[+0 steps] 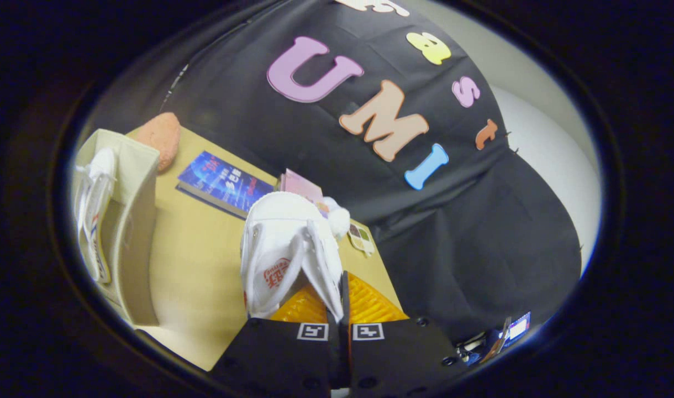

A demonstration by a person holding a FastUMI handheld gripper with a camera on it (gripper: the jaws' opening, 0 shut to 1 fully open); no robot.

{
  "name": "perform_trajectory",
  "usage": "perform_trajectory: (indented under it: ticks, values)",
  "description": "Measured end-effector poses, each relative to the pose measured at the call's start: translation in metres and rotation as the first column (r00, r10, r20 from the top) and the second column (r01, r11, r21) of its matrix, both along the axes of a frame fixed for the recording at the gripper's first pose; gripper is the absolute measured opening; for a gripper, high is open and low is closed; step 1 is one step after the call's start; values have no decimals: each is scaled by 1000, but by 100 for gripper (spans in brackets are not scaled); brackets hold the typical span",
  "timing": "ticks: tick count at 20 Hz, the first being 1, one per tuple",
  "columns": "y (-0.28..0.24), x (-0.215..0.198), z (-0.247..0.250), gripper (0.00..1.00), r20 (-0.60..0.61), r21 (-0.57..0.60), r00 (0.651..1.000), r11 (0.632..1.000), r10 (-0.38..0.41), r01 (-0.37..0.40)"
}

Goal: Open the storage box then place both shoes into the box .Put the left shoe in first, then the right shoe, with the right side of both shoes facing outward in a uniform manner.

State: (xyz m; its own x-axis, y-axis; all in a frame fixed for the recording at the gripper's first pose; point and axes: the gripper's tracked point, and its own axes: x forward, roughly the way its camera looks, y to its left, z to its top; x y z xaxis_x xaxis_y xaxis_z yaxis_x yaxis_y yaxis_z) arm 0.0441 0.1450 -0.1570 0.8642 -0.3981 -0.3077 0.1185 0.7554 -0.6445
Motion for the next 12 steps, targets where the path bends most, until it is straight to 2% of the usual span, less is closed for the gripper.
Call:
perform_trajectory:
  ticks: [7, 12]
  values:
    - [121, -8, 63, 2, 134, 85, 979, 983, 152, -164]
    - [206, -16, 62, 2, 177, 239, 959, 935, 223, -262]
